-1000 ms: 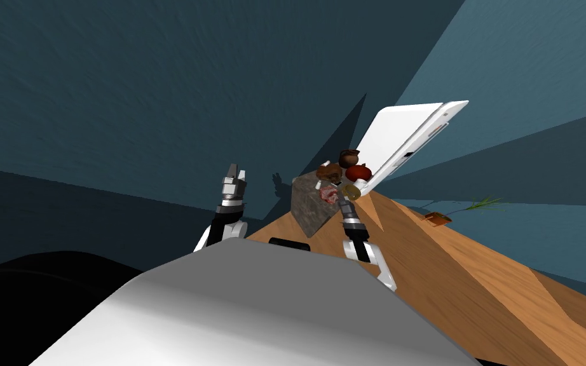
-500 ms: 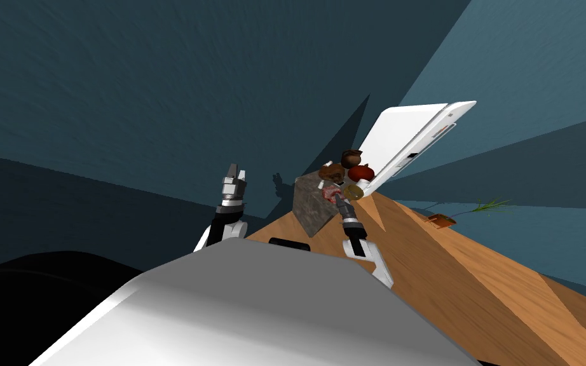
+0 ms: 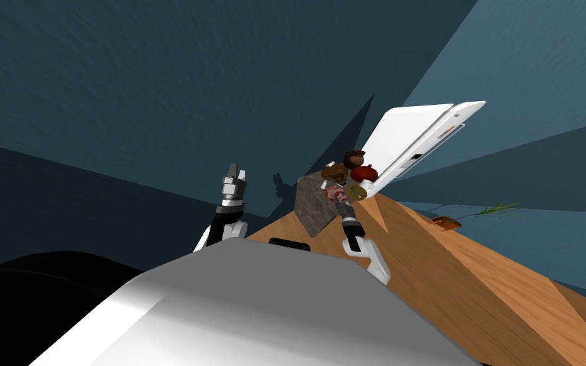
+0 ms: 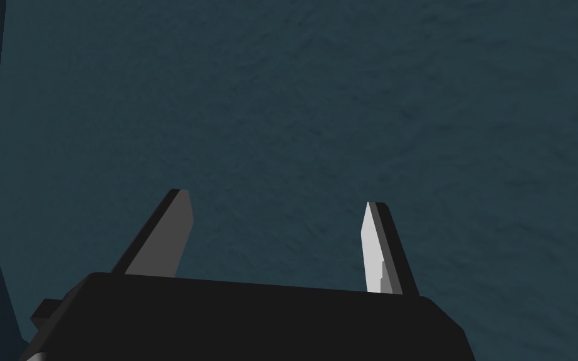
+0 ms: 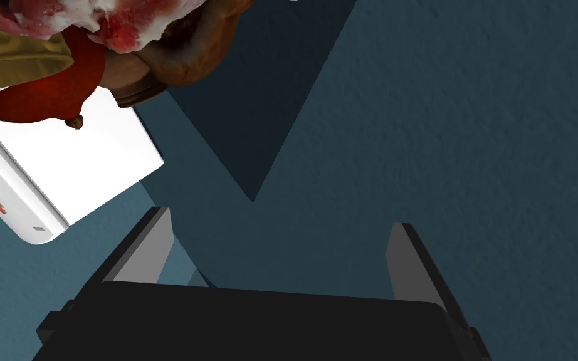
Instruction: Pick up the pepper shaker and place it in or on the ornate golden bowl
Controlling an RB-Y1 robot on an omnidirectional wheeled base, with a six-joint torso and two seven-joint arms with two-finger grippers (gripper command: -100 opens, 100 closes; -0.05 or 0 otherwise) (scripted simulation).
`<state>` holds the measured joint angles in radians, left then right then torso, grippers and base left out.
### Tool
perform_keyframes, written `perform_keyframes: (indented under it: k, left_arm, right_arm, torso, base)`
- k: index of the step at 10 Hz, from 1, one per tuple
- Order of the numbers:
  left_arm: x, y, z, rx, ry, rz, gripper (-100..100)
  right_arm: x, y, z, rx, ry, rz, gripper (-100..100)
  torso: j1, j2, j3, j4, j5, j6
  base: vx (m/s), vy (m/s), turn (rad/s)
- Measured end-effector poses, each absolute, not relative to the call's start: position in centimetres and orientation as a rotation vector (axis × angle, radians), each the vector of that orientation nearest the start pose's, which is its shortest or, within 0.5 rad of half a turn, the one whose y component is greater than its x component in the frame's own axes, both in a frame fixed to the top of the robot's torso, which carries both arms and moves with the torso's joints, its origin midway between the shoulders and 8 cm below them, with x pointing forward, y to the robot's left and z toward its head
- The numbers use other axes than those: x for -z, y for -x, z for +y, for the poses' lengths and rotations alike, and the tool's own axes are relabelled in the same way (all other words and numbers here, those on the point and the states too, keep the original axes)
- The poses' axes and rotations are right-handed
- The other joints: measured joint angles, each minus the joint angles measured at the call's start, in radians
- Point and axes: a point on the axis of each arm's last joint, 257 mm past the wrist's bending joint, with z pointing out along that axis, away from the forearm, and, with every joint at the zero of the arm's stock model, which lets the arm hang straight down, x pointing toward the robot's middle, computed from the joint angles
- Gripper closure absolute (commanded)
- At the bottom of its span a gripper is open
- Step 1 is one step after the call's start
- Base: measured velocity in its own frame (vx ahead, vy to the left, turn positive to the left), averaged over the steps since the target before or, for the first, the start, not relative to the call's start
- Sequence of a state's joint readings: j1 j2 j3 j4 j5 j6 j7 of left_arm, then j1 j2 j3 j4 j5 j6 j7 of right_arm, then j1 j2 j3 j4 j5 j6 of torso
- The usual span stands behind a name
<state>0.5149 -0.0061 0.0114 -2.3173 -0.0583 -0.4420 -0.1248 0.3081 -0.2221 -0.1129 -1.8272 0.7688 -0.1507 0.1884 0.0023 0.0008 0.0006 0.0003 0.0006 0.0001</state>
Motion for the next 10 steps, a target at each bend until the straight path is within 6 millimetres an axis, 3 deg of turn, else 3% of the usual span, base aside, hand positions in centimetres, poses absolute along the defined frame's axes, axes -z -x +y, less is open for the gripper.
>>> perform_keyframes:
  k: [10]
  left_arm:
    - [-2.5, -34.5, 28.0, 1.123, 0.602, 0.693, 0]
  right_arm:
    - [25.5, -46.7, -38.0, 0.053, -0.205, 1.629, -100]
  torso:
    - [-0.001, -0.003, -0.001, -0.001, 0.000, 0.000]
  base:
    - [0.013, 0.033, 0.023]
